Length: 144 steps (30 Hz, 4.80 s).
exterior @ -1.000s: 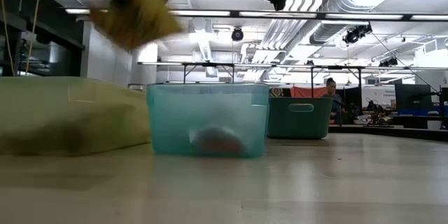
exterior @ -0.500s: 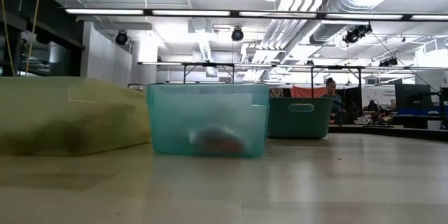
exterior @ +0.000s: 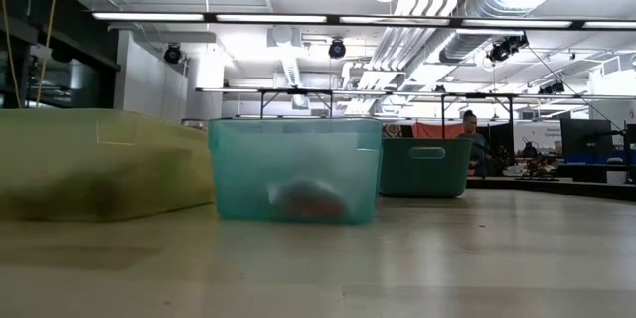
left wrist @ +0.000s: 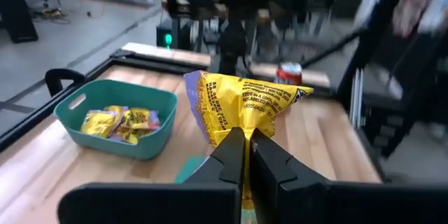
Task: Sort candy
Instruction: Put the yellow candy into the blue bin
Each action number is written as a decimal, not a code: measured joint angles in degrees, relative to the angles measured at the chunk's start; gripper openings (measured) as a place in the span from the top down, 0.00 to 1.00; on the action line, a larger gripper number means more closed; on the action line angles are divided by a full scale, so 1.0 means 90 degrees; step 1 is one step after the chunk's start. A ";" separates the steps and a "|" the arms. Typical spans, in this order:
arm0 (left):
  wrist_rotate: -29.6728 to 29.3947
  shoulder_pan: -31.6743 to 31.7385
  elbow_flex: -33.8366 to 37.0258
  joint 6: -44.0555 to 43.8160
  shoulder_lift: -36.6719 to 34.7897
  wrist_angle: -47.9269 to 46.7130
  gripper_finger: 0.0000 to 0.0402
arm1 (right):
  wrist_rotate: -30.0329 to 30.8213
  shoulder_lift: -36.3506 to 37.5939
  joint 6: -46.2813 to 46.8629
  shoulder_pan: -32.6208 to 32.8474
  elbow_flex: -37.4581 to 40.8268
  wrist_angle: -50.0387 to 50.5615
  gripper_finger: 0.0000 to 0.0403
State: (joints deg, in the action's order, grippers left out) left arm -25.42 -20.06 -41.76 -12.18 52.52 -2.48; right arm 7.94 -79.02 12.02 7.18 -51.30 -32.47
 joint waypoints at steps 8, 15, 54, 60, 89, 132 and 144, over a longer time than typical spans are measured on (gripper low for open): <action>0.0412 0.0623 0.1281 -0.0360 -0.0505 0.1858 1.00 | 0.0000 0.0000 0.0000 0.0000 0.0001 -0.0026 0.39; 0.1023 0.1038 0.1295 -0.0360 -0.0503 0.1909 1.00 | 0.0002 0.0000 0.0313 0.0007 -0.0005 -0.0124 0.39; 0.1841 0.1473 0.1292 -0.0072 0.0085 0.2133 1.00 | -0.0425 -0.1767 -0.0501 -0.0342 -0.2335 0.2353 0.39; 0.1837 0.1473 0.1292 -0.0074 0.0140 0.2173 1.00 | -0.0442 -0.1766 -0.0501 -0.0340 -0.2335 0.2342 0.39; 0.1779 0.1477 0.1290 0.0071 0.0041 0.1887 0.66 | -0.0461 -0.1667 -0.0695 -0.0345 -0.2328 0.2495 1.00; 0.0754 0.1414 0.1712 -0.1083 -0.1278 0.1294 0.53 | 0.1608 0.1898 0.0934 -0.2501 0.1341 0.4640 1.00; 0.0754 0.1414 0.1712 -0.1136 -0.1277 0.1459 0.53 | 0.0729 0.1689 0.1306 -0.2771 0.1339 0.4476 0.69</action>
State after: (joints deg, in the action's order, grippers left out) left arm -18.63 -7.33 -26.35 -22.40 41.02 10.66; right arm 14.50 -63.82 23.78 -17.76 -39.24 7.81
